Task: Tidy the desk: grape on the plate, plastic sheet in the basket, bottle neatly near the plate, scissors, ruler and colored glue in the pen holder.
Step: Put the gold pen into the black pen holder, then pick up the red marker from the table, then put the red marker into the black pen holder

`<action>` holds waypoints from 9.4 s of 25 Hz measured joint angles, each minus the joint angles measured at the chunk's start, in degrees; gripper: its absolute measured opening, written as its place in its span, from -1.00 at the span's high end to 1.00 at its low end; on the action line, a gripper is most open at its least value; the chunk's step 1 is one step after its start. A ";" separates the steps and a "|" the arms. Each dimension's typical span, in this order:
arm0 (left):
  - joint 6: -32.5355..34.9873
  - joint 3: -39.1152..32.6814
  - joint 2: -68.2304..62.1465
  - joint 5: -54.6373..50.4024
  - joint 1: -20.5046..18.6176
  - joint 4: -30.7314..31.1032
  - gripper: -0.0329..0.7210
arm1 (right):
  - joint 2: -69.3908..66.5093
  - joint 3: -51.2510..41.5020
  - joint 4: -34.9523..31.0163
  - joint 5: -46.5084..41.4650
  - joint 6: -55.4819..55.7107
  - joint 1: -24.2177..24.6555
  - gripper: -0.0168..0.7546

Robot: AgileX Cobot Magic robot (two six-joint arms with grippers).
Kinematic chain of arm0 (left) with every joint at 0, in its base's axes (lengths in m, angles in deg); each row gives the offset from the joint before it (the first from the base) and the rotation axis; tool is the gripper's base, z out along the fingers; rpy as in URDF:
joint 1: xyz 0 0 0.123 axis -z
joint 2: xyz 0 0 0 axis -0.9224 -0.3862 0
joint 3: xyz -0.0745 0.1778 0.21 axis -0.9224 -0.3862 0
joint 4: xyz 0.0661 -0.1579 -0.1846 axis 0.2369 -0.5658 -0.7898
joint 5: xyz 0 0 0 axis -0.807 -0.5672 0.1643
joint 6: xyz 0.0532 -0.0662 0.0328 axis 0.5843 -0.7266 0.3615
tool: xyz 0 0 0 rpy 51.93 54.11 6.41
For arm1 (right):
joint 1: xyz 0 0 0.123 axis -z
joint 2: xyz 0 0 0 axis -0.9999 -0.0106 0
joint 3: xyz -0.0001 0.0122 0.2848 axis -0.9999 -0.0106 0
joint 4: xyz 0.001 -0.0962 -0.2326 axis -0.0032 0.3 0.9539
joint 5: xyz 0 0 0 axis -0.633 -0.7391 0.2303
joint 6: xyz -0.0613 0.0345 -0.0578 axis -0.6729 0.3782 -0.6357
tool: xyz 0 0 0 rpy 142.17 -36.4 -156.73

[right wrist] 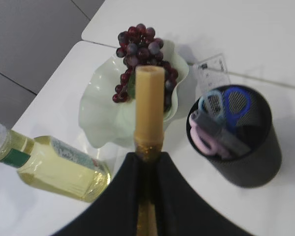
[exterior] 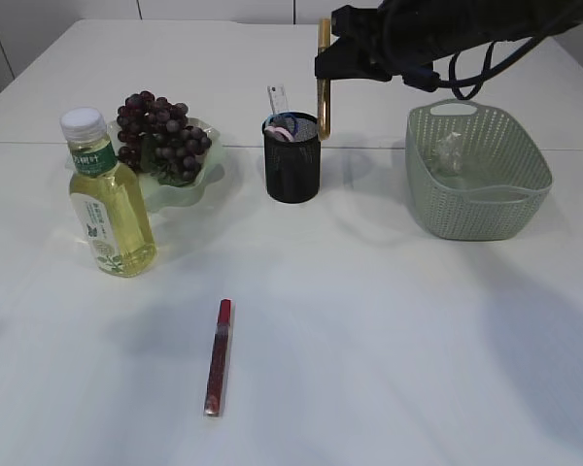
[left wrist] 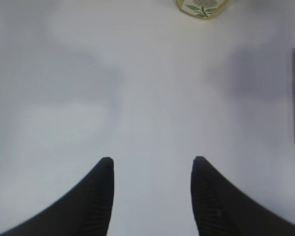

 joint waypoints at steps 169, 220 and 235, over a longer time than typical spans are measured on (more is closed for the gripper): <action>0.00 0.00 0.00 -1.16 0.00 0.00 -0.07 | -21.11 22.13 51.42 -26.82 70.59 -23.80 0.64; 0.00 0.00 0.00 -3.00 0.00 0.00 -0.07 | -20.65 22.24 -20.39 12.01 -37.14 -1.15 0.64; 0.00 0.00 0.00 -2.90 0.00 0.00 -0.07 | -20.65 22.24 -16.90 9.61 -36.61 -1.15 -0.02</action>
